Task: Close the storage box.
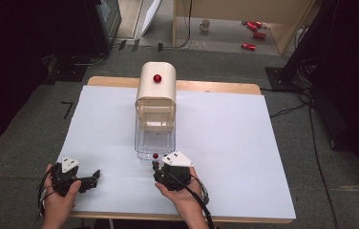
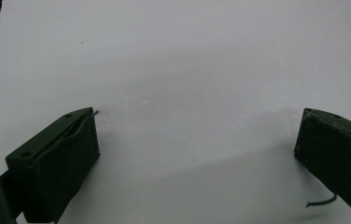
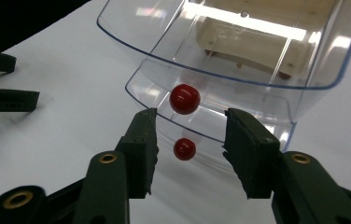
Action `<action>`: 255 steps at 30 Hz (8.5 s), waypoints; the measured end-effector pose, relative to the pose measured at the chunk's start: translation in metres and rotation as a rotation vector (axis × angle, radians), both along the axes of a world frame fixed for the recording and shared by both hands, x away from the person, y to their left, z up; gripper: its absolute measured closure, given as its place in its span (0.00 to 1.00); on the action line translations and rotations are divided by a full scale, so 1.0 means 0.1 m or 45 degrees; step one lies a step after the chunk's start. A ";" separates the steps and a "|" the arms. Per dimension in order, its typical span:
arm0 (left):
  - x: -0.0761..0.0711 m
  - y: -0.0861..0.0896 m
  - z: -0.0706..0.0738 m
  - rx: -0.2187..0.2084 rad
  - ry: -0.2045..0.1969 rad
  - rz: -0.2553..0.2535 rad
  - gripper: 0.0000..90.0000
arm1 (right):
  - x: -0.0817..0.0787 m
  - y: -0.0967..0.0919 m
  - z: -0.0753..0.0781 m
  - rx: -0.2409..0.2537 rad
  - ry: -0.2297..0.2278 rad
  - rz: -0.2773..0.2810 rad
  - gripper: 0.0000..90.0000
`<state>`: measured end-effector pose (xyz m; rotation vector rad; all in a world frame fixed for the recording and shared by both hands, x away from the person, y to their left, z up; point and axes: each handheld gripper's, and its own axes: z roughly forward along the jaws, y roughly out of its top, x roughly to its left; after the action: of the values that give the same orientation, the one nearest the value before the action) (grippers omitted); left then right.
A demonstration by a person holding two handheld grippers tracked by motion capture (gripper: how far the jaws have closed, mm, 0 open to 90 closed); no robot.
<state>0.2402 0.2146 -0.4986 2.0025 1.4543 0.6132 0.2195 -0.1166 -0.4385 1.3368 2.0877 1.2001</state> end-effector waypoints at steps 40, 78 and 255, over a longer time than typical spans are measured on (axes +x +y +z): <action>0.00 0.00 0.00 -0.001 0.000 0.000 0.00 | 0.13 0.14 0.07 0.040 -0.036 -0.069 0.85; 0.00 0.00 0.00 0.001 -0.001 -0.001 0.00 | 0.89 0.15 0.35 0.048 -0.046 -0.122 0.87; 0.01 0.00 0.00 -0.001 0.002 -0.001 0.00 | 1.13 0.24 -0.30 0.054 0.089 -0.239 0.84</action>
<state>0.2408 0.2145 -0.4986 2.0035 1.4540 0.6111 0.3323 -0.0929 -0.4684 1.5762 1.9417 1.1394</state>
